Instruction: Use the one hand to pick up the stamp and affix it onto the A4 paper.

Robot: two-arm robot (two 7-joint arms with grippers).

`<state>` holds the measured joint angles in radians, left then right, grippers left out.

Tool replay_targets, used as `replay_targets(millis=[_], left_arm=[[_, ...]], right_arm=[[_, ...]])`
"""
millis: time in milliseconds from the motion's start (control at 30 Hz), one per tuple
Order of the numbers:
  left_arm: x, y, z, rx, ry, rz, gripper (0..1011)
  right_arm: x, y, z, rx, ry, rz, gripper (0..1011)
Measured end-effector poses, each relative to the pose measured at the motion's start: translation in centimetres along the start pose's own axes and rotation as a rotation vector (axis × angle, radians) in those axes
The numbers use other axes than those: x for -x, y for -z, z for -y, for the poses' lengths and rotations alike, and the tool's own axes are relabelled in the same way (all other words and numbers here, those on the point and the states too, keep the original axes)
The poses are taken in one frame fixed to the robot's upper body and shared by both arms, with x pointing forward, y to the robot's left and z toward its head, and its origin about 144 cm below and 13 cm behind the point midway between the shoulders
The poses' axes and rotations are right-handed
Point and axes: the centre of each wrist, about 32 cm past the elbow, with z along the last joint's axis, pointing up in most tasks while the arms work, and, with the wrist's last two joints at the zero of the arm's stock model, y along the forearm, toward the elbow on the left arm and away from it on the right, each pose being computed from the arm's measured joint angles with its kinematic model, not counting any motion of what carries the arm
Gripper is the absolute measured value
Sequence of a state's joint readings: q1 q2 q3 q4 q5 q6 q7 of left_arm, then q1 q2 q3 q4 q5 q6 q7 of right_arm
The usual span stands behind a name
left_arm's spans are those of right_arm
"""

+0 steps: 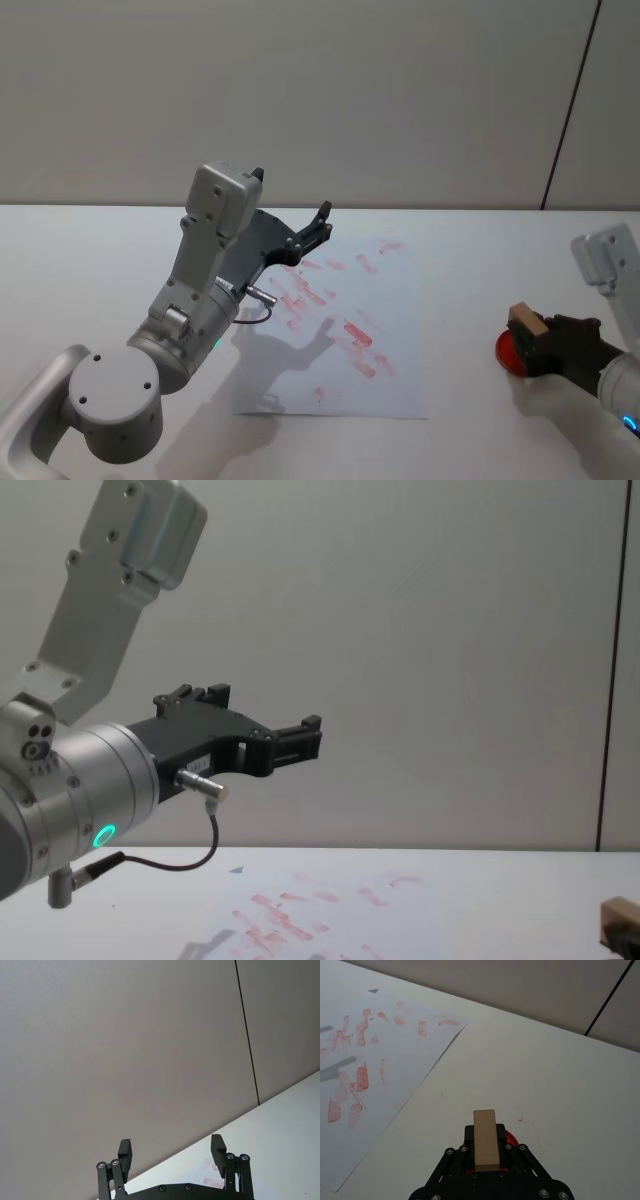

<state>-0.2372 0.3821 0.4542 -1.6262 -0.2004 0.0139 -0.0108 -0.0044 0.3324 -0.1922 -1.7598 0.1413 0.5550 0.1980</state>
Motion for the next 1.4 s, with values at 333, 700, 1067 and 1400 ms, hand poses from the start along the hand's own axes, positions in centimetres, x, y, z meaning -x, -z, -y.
replay_targets(millis=[333, 700, 1067, 1400], left_arm=[[0.0, 0.0, 0.0, 0.000, 0.000, 0.000, 1003], [0.0, 0.0, 0.0, 0.000, 0.000, 0.000, 1003], [0.0, 0.0, 0.0, 0.000, 0.000, 0.000, 1003], [0.0, 0.0, 0.0, 0.000, 0.000, 0.000, 1003]], right_arm=[[0.1, 1.1, -1.1, 0.034, 0.000, -0.005, 220], [0.2, 1.7, -2.0, 0.050, -0.003, -0.003, 345], [0.2, 1.9, -2.3, 0.051, -0.003, -0.002, 666], [0.3, 2.0, -2.5, 0.056, -0.005, -0.002, 943]])
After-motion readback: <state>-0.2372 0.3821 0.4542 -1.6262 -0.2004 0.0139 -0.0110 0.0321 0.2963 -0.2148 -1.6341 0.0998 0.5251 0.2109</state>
